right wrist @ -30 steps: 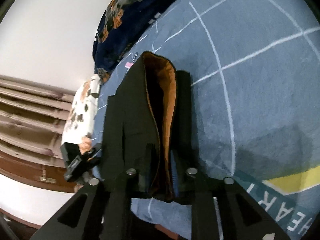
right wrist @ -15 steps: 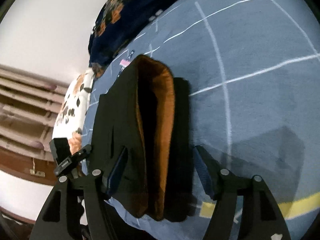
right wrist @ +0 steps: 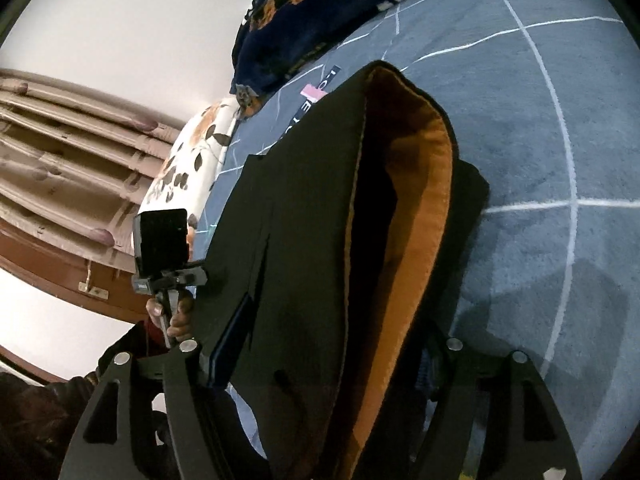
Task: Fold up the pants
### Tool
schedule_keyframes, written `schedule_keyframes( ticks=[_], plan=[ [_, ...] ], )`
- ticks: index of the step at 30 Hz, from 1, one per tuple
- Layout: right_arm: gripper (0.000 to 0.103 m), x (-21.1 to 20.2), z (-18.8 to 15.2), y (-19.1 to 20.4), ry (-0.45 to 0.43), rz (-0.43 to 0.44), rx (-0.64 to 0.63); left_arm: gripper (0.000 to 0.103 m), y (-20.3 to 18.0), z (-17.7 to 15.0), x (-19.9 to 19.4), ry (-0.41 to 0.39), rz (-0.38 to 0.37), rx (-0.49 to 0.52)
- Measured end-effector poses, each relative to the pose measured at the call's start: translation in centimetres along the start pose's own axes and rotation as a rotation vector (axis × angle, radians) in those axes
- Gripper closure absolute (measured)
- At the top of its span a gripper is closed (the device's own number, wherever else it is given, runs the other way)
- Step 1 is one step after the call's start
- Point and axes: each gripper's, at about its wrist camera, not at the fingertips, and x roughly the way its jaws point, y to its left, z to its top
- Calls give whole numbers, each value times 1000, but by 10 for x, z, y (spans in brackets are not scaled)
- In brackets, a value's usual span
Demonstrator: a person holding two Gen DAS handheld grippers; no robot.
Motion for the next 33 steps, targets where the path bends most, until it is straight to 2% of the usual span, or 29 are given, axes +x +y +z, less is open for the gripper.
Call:
schedule_keyframes(
  ticks=[3,4,6,7,9,10,13,17,25,33],
  plan=[
    [21,4,1,6,20,3,-31,40,-7,1,2,-10,47,17],
    [16,6,2,8,30,3,-32,49,-11,0,3,-23,97,25],
    [14,8,2,11,24,-11,-28,62,-19,-5,3,-42,214,71],
    [17,9,0,14,11,-25,-43,63,-26,-9,5,-50,273,109],
    [47,12,-2,15,12,-73,-69,65,-39,-16,10,-60,376,164],
    [66,12,-3,11,9,-99,-60,67,-45,-19,12,-63,426,189],
    [70,10,-4,7,-8,-88,-52,72,-59,-26,18,-74,531,245],
    [70,9,-5,6,-21,-91,-57,75,-74,-34,24,-94,653,322],
    [70,8,-8,1,-49,-91,-52,77,-88,-28,36,-98,763,366],
    [70,6,-10,-2,-73,-89,-42,77,-93,-29,38,-100,799,373]
  ],
)
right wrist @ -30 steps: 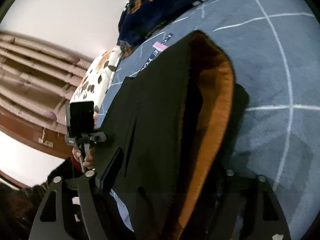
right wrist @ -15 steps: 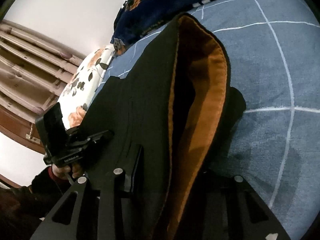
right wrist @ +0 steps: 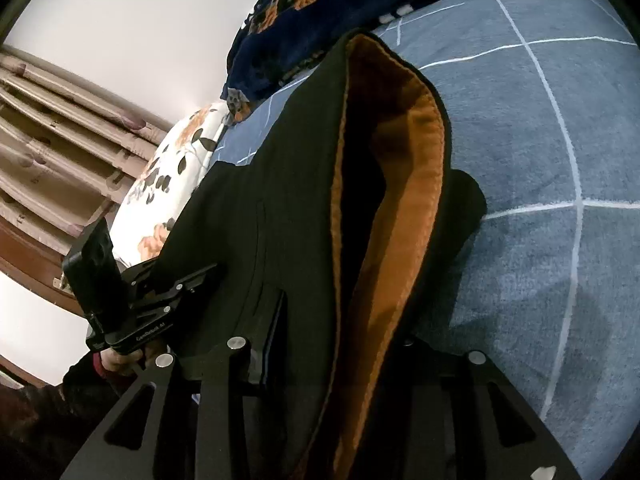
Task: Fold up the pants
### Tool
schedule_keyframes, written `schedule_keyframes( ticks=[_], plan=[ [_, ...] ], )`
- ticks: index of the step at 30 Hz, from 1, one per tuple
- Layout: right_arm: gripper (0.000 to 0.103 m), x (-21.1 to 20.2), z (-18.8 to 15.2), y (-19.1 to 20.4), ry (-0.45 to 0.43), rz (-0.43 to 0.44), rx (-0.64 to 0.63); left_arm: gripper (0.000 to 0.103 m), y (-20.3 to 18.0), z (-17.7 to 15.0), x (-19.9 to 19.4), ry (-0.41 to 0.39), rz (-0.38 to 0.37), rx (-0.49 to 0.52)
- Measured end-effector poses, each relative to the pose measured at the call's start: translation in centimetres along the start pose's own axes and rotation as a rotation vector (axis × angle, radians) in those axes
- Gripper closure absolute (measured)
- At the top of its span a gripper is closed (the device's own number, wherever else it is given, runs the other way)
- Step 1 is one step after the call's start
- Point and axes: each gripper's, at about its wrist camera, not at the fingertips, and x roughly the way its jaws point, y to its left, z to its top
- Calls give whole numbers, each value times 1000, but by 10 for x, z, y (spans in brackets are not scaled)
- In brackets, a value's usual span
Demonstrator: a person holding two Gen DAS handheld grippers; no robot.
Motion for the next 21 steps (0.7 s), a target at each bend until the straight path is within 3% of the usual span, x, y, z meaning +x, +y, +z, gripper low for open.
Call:
schedule_keyframes(
  ticks=[21],
  plan=[
    [72,-1,-5,1,-64,-6,-20,77,-8,-3,0,-22,53,25]
  ],
)
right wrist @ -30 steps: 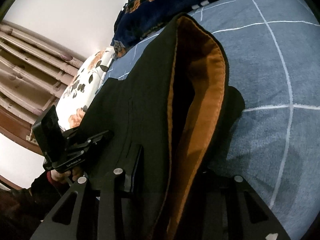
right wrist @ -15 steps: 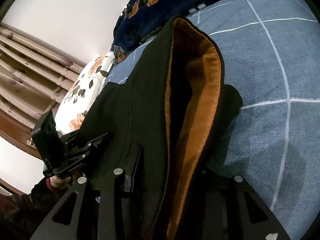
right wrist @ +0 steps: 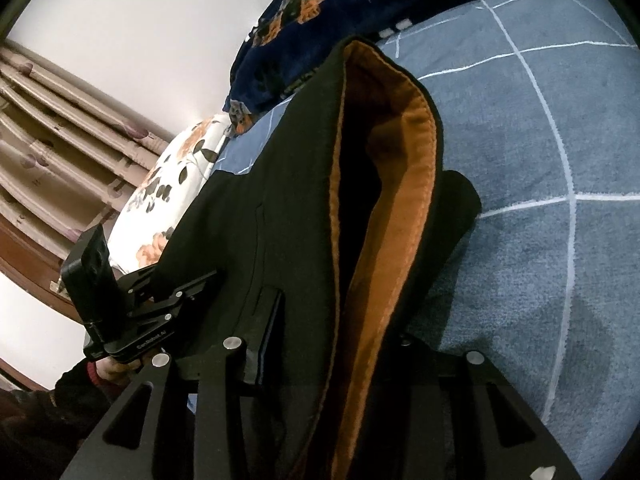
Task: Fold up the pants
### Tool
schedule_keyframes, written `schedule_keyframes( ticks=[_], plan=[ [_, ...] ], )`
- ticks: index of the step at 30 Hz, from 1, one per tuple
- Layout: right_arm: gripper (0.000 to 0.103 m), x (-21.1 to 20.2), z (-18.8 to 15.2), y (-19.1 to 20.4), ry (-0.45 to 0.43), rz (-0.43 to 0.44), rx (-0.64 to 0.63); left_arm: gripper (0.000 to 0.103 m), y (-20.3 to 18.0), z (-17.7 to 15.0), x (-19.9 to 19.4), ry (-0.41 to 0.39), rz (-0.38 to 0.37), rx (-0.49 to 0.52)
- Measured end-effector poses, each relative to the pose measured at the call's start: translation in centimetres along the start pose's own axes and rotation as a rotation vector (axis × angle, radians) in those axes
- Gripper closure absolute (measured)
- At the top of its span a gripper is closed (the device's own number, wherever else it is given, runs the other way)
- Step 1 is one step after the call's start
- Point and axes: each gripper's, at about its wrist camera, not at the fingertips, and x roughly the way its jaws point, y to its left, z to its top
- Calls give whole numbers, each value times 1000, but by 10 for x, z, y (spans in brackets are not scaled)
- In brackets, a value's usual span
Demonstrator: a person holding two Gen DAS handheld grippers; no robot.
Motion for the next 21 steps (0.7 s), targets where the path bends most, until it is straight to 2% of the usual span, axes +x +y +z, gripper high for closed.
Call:
schedule_keyframes(
  ticks=[6,8,11,21],
  plan=[
    [72,0,0,1,2,-4,4,77,-2,-2,-3,-27,25,4],
    [70,0,1,1,12,-7,27,84,-2,-2,-5,-38,29,11],
    [71,-1,5,6,25,-13,24,87,2,0,-8,-45,11,-3],
    [76,-6,8,15,20,72,68,91,15,7,-25,-59,-22,-28]
  ],
)
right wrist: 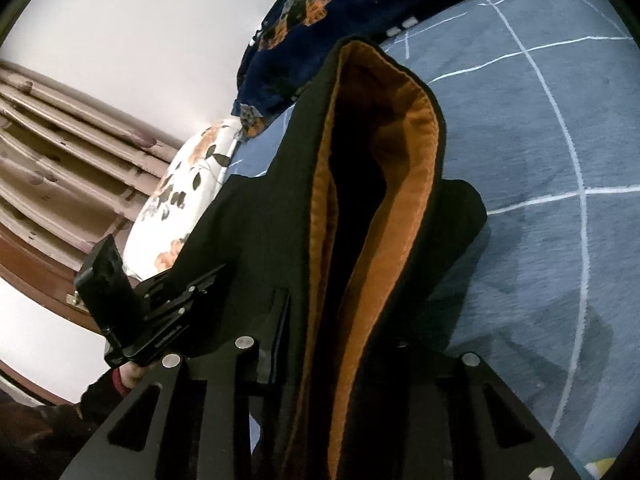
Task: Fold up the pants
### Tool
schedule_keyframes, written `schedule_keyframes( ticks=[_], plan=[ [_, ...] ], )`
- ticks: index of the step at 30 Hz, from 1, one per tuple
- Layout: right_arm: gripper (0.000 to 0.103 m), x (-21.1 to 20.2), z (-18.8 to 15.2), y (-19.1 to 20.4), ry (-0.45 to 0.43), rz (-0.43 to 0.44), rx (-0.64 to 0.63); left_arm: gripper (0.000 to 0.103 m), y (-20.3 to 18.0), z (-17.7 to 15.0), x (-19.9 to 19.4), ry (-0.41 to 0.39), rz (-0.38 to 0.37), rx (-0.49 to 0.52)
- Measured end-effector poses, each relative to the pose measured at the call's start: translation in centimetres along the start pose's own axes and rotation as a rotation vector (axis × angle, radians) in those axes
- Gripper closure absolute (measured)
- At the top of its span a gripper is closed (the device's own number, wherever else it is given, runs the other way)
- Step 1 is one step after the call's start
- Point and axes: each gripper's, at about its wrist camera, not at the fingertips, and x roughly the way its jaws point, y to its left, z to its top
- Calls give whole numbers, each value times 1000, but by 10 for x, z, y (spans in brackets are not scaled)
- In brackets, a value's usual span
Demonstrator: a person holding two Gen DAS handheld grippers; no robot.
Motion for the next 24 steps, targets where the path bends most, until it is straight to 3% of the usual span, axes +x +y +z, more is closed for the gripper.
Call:
schedule_keyframes(
  ticks=[10,24],
  plan=[
    [76,16,23,34,11,56,-40,92,26,21,-27,-54,51,-17],
    [77,50,75,58,15,66,-79,92,77,48,-19,-92,118,-59]
  ],
)
